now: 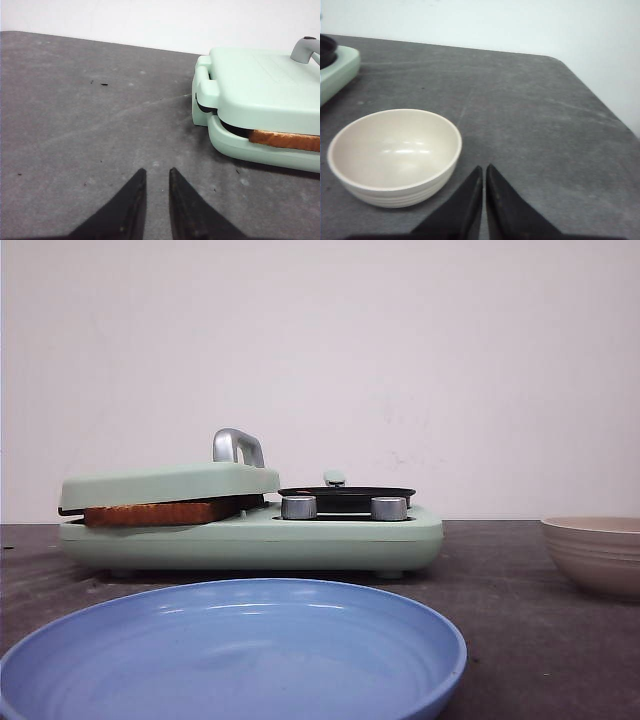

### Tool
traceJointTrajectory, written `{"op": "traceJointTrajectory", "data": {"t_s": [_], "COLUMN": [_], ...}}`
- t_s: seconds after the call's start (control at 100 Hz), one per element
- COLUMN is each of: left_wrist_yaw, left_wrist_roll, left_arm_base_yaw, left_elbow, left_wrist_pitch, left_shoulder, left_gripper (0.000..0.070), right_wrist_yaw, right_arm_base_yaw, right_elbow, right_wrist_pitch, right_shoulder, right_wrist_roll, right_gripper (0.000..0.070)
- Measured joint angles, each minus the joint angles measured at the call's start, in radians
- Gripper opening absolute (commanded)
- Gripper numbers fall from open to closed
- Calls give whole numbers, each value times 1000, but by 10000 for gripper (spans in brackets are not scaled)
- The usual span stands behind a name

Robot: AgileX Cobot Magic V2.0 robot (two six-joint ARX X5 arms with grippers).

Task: Make breakfast with bread and shrimp
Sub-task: 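Set the empty bowl back on the table with the right gripper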

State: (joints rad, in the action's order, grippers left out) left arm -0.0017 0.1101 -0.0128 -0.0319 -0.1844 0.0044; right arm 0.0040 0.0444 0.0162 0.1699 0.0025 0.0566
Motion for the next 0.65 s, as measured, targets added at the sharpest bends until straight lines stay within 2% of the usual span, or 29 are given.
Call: {"op": "traceJointTrajectory", "data": {"t_s": [0.65], "left_wrist_yaw": [0], "left_wrist_roll": [0], "left_arm_base_yaw": [0], "left_elbow": [0], "left_wrist_pitch": [0], "left_shoulder": [0], "left_gripper": [0], "right_wrist_yaw": [-1], "right_arm_base_yaw": [-27], "right_elbow": [0], "right_wrist_pitch": [-2], "right_shoulder": [0], "right_wrist_roll": [0], "right_gripper": [4]}}
